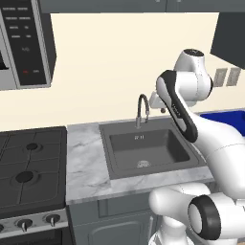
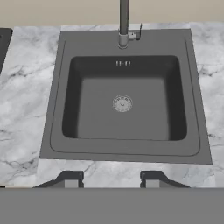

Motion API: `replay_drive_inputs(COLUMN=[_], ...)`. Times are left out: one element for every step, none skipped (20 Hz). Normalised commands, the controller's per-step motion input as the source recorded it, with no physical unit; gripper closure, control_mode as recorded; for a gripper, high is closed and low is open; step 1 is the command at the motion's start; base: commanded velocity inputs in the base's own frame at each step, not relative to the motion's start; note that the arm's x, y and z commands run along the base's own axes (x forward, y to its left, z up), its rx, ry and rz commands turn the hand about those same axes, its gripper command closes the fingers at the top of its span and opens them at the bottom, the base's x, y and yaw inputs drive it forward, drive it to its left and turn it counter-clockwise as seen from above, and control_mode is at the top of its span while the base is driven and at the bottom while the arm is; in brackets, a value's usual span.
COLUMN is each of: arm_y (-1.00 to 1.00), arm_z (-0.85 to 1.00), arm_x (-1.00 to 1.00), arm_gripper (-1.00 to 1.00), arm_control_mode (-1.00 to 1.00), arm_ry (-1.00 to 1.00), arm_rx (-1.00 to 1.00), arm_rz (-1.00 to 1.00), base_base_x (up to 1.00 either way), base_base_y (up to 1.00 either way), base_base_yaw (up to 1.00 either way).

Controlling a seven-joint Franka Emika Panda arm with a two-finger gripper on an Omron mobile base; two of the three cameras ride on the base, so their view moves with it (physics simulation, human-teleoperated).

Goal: Pick up all produce items and place them in the sink. Turn on the sink faucet to wash them. Then turn the sink off and put them in the tray.

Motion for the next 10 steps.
replay_drive_inputs(arm_y=[0.00, 0.00, 0.00, -0.06, -0.24, -0.32, -0.42, -0.51, -0.59, -0.65], arm_z=[0.00, 0.00, 0.00, 0.00, 0.00, 0.00, 0.00, 0.00, 0.00, 0.00], arm_x=[-0.01, 0.00, 0.00, -0.09, -0.05, -0.09, -0.11, -0.08, -0.11, -0.07], arm_gripper=[-1.00, -1.00, -1.00, -1.00, -1.00, -1.00, -1.00, -1.00, -1.00, -1.00], arm_control_mode=[-1.00, -1.00, -1.00, -1.00, -1.00, -1.00, -1.00, -1.00, -1.00, -1.00], arm_ry=[0.00, 0.00, -0.01, -0.01, -0.01, 0.00, 0.00, 0.00, 0.00, 0.00], arm_rx=[0.00, 0.00, 0.00, 0.00, 0.00, 0.00, 0.00, 0.00, 0.00, 0.01], arm_rz=[0.00, 0.00, 0.00, 0.00, 0.00, 0.00, 0.00, 0.00, 0.00, 0.00], base_base_x=[0.00, 0.00, 0.00, 0.00, 0.00, 0.00, 0.00, 0.00, 0.00, 0.00], base_base_y=[0.00, 0.00, 0.00, 0.00, 0.00, 0.00, 0.00, 0.00, 0.00, 0.00], base_base_yaw=[0.00, 0.00, 0.00, 0.00, 0.00, 0.00, 0.00, 0.00, 0.00, 0.00])
